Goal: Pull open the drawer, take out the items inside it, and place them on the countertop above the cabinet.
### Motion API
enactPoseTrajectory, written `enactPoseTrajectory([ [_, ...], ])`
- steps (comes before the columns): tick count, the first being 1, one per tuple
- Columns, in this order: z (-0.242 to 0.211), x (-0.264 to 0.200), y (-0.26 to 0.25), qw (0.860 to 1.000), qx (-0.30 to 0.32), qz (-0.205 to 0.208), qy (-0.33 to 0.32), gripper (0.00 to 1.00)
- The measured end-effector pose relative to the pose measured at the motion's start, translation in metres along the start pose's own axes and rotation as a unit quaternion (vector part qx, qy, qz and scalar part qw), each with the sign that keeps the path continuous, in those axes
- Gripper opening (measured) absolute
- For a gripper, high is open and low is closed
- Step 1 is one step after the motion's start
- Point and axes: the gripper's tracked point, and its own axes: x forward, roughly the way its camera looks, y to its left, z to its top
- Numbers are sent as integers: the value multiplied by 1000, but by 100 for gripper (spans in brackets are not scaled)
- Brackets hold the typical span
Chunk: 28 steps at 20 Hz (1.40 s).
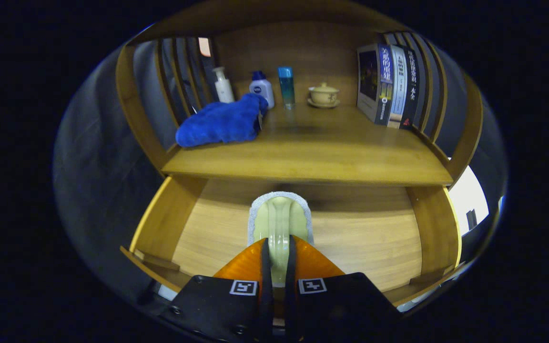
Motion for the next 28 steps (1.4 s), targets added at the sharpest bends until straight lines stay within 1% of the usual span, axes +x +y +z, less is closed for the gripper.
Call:
enactPoseTrajectory([
  [2, 24, -17, 4, 999, -2, 0, -36, 18],
  [4, 53, -31, 2, 998, -2, -9, -66, 18],
  [8, 104, -31, -3, 994, 13, -23, -104, 18],
  [12, 132, -4, -15, 995, 24, -47, -88, 18],
  [15, 148, 30, -27, 995, 17, -59, -82, 18],
  [19, 155, 59, -40, 994, 16, -74, -72, 18],
  [21, 156, 69, -43, 995, 18, -75, -60, 18],
  [24, 160, 89, -44, 996, 46, -69, -38, 19],
  [26, 157, 101, -54, 995, 50, -80, -24, 19],
  [28, 162, 110, -53, 994, 54, -84, -35, 22],
])
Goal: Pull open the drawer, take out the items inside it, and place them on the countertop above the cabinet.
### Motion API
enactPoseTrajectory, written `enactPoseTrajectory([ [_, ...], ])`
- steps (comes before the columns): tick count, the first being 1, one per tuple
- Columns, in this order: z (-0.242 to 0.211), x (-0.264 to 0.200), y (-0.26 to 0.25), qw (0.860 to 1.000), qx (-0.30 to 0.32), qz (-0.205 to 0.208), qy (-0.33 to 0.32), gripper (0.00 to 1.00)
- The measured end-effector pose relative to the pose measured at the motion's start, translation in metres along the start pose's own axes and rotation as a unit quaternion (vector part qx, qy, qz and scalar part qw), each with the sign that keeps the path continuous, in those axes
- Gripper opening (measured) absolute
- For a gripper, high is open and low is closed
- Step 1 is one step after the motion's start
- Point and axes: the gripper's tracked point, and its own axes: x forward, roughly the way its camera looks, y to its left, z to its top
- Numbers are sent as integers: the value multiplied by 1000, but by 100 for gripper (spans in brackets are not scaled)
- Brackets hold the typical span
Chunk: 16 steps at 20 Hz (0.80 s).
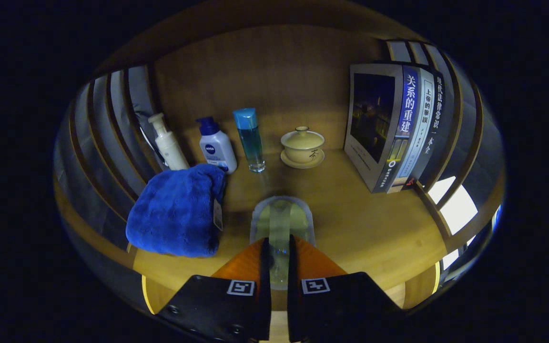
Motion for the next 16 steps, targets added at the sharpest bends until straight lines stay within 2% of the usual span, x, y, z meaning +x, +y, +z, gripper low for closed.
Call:
enactPoseTrajectory([
  [5, -4, 7, -3, 1000, -10, -6, 3, 30],
  [6, -1, 7, -5, 1000, -14, -9, -10, 34],
  [9, -5, 8, -5, 999, -30, -7, -10, 60],
  [13, -8, 1, 2, 999, -30, 4, -9, 87],
  [16, -4, -8, 6, 999, -32, 7, -18, 91],
])
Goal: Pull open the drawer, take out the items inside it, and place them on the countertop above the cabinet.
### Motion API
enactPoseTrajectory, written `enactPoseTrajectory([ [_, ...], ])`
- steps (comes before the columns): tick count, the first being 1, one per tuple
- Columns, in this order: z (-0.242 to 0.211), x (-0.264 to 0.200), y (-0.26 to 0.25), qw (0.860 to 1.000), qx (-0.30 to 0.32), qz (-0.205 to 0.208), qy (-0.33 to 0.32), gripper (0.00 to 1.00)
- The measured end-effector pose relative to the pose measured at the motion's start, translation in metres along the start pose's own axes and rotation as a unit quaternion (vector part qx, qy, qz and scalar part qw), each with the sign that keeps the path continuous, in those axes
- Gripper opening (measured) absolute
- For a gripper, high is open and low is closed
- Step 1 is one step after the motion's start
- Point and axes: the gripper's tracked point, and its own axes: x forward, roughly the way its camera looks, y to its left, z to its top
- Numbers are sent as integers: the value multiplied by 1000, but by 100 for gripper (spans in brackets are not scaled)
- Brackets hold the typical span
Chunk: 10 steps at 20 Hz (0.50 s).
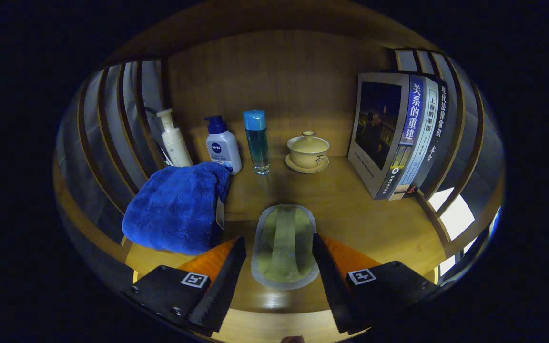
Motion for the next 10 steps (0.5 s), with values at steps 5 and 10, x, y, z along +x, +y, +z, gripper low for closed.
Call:
enactPoseTrajectory([
  [5, 9, -34, 5, 1000, -4, 10, -21, 95],
  [10, 17, -89, 20, 996, -23, 38, -72, 95],
])
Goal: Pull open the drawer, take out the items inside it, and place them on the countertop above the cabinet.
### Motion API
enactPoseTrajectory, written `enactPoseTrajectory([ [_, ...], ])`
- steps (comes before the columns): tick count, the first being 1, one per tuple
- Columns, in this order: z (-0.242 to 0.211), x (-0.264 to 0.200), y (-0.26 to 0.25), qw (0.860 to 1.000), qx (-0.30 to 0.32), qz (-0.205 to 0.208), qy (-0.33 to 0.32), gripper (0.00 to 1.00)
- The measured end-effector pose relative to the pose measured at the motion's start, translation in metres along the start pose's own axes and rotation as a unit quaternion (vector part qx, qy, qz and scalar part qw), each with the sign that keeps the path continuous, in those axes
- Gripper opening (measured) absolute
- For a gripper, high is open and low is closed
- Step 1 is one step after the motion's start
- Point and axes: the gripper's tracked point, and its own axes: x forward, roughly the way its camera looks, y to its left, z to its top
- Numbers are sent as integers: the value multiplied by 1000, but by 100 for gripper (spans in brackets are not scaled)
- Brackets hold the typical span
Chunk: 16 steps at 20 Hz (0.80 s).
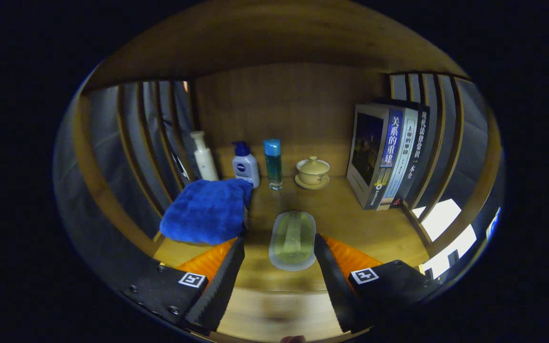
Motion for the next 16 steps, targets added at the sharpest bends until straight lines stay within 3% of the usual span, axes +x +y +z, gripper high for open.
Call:
enactPoseTrajectory([
  [6, 6, -70, 14, 997, -43, 32, -59, 95],
  [16, -6, -192, 4, 983, -96, 39, -151, 95],
])
